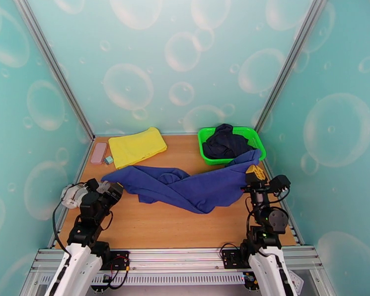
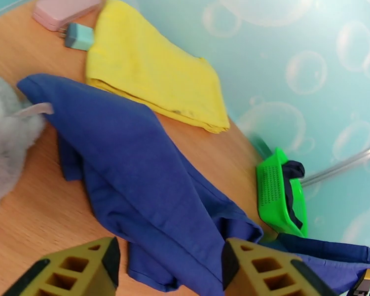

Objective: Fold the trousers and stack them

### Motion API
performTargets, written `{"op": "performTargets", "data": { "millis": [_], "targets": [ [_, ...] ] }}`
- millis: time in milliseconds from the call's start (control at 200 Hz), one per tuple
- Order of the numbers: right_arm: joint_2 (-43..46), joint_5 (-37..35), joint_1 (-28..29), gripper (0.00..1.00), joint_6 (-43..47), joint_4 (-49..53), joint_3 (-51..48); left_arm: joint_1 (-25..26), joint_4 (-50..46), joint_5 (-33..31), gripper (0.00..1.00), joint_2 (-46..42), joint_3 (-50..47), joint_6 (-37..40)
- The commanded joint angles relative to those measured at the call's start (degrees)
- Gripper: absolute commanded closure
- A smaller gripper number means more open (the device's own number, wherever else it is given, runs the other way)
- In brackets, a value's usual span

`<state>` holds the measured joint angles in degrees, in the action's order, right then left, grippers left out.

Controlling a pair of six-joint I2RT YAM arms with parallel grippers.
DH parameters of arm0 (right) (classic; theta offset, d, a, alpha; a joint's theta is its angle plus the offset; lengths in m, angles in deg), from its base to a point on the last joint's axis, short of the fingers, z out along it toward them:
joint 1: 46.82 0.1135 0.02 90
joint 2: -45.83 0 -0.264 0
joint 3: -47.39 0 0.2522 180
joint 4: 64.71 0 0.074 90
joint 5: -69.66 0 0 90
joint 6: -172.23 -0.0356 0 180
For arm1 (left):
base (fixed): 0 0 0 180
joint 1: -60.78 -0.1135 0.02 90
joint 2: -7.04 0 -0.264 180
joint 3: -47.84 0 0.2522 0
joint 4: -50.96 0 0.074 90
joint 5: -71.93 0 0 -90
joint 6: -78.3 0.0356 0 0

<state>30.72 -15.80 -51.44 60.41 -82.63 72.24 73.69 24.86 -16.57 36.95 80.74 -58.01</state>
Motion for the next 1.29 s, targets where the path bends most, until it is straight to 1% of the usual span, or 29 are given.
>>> {"op": "performTargets", "data": {
  "millis": [0,40,95,150,190,295,405,530,600,650,780,860,930,1020,1050,1065,1100,1140,1190,1210,1240,1265,1290],
  "targets": [
    [7.22,-5.32,-0.34,1.00,0.45,13.28,-1.50,8.77,2.55,-6.32,0.37,5.96,1.93,1.94],
    [9.57,-5.98,-0.41,1.00,0.73,15.93,-2.22,11.67,2.93,-8.14,0.35,10.84,3.65,3.65],
    [11.55,-6.70,-0.39,1.00,1.05,18.15,-3.20,13.64,2.68,-8.58,0.34,18.99,7.12,5.62],
    [12.45,-7.15,-0.39,1.00,1.25,19.77,-3.57,13.85,2.50,-7.89,0.34,27.08,10.78,7.83],
    [12.56,-7.18,-0.39,1.00,1.51,20.41,-3.54,13.71,2.07,-8.85,0.34,32.44,13.31,9.21],
    [12.42,-7.37,-0.39,1.00,1.52,21.89,-4.32,13.31,1.79,-10.84,0.34,43.10,20.13,13.71],
    [12.24,-7.06,-0.39,1.00,1.39,21.85,-4.98,12.88,1.22,-12.72,0.33,49.71,27.10,16.58],
    [12.02,-7.17,-0.38,1.00,1.52,21.93,-5.29,9.14,-3.97,-15.14,0.28,57.43,36.80,18.59],
    [11.88,-7.35,-0.39,1.00,1.61,22.04,-5.29,6.57,-6.59,-14.98,0.27,61.90,41.07,18.77],
    [11.93,-7.33,-0.39,1.00,1.61,21.77,-5.37,5.79,-8.58,-14.91,0.28,64.86,44.36,19.21],
    [11.64,-6.91,-0.44,1.00,1.61,21.18,-5.77,6.23,-13.49,-18.75,0.29,72.68,52.32,19.32],
    [11.20,-6.67,-0.47,1.00,1.61,21.14,-5.72,6.99,-18.04,-23.63,0.30,77.49,56.88,19.32],
    [10.99,-6.56,-0.45,1.00,1.59,21.14,-5.63,7.95,-20.44,-25.63,0.30,80.15,58.02,19.64],
    [10.66,-6.47,-0.47,1.00,1.38,21.14,-5.68,8.71,-20.50,-26.37,0.33,80.66,56.03,19.53],
    [10.54,-6.39,-0.47,1.00,1.22,21.13,-5.81,8.73,-20.36,-26.41,0.36,80.57,55.09,19.43],
    [10.40,-6.38,-0.43,1.00,1.13,19.56,-5.88,8.72,-20.28,-26.44,0.38,80.41,54.72,19.41],
    [10.23,-6.25,-0.46,1.00,0.92,19.05,-6.05,8.71,-20.35,-26.48,0.45,80.32,54.07,19.49],
    [9.84,-5.91,-0.45,1.00,0.75,18.70,-6.14,8.63,-20.51,-26.36,0.58,80.31,53.49,19.75],
    [9.35,-5.69,-0.44,1.00,0.69,18.35,-6.17,8.63,-20.75,-25.91,0.69,79.97,52.82,19.83],
    [9.24,-5.63,-0.49,1.00,0.65,18.39,-6.15,8.58,-20.67,-25.51,0.77,79.72,52.51,19.89],
    [8.95,-5.59,-0.48,1.00,0.65,18.19,-6.10,8.54,-20.50,-25.04,0.91,79.31,52.05,19.85],
    [8.88,-5.50,-0.46,1.00,0.69,18.11,-6.08,8.54,-20.25,-24.73,0.99,78.70,51.62,19.85],
    [8.68,-5.56,-0.47,1.00,0.63,18.15,-6.08,8.54,-19.98,-24.38,1.00,78.04,51.13,19.85]
  ]
}}
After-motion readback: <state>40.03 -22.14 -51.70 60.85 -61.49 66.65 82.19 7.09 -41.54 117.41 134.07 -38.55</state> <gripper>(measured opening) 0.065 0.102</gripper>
